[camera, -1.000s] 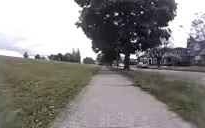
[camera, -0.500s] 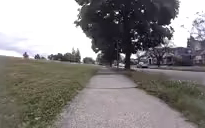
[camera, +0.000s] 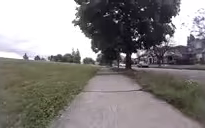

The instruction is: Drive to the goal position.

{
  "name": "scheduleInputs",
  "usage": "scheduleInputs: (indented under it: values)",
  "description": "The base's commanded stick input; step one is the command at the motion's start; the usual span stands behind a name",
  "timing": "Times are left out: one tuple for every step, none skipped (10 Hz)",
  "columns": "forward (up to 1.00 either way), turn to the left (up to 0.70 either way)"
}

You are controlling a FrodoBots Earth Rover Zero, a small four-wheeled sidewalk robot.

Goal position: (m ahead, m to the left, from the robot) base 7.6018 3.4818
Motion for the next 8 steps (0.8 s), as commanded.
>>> scheduleInputs:
  values:
    - [0.70,-0.35]
    - [0.70,-0.35]
    - [0.70,-0.31]
    - [0.70,-0.18]
    - [0.70,-0.05]
    - [0.70,0.00]
    - [0.70,0.00]
    - [0.70,0.00]
